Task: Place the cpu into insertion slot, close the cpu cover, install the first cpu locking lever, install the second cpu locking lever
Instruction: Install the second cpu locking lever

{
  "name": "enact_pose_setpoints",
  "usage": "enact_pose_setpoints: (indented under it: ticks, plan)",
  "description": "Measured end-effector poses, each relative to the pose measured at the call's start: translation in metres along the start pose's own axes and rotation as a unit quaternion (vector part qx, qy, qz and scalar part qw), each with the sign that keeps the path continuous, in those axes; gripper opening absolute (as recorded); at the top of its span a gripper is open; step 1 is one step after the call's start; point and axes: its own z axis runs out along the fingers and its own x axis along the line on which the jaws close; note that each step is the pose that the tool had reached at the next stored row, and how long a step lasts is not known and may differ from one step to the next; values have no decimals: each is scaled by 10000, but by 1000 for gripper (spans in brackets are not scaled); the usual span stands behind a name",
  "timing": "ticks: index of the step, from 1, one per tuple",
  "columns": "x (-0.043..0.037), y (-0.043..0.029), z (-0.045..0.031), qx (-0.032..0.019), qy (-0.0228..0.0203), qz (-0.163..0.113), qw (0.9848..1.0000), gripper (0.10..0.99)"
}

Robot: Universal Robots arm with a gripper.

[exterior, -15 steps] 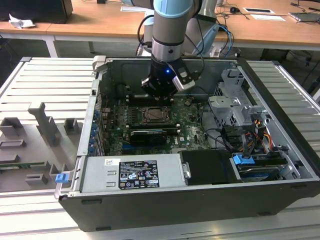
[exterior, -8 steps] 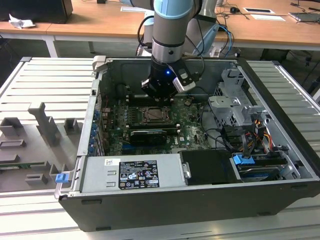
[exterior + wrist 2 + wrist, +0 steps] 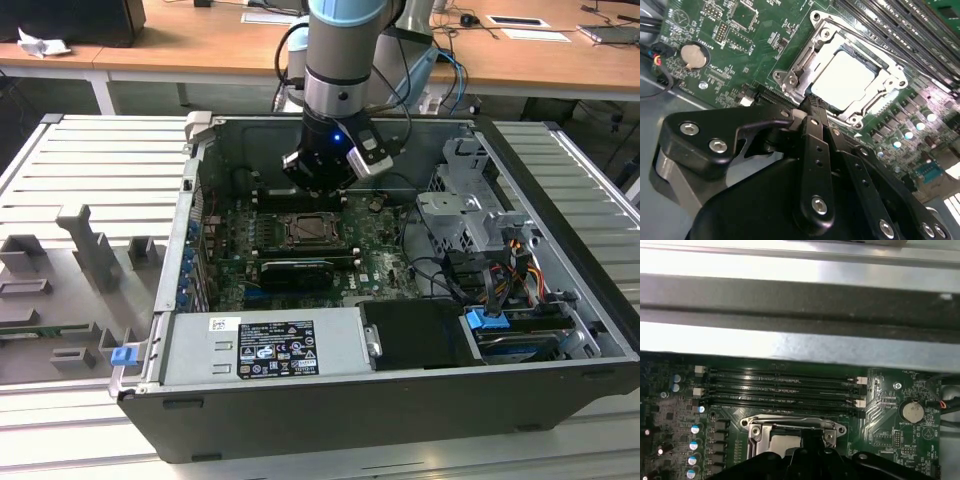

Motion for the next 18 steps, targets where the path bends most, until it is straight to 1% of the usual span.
enact_pose_setpoints:
  ticks: [3, 6, 10, 13, 14, 17, 18]
  plan:
    - [2, -33, -7, 0, 0, 0, 10000, 106]
    - [7, -103, -11, 0, 0, 1, 10000, 106]
    - [11, -173, -11, 0, 0, 0, 10000, 106]
    - [13, -207, -12, 0, 0, 0, 10000, 106]
    - [15, -233, -13, 0, 0, 0, 10000, 106]
    - [17, -249, -18, 0, 0, 1, 10000, 106]
    - [17, -249, -30, 1, 0, 1, 10000, 106]
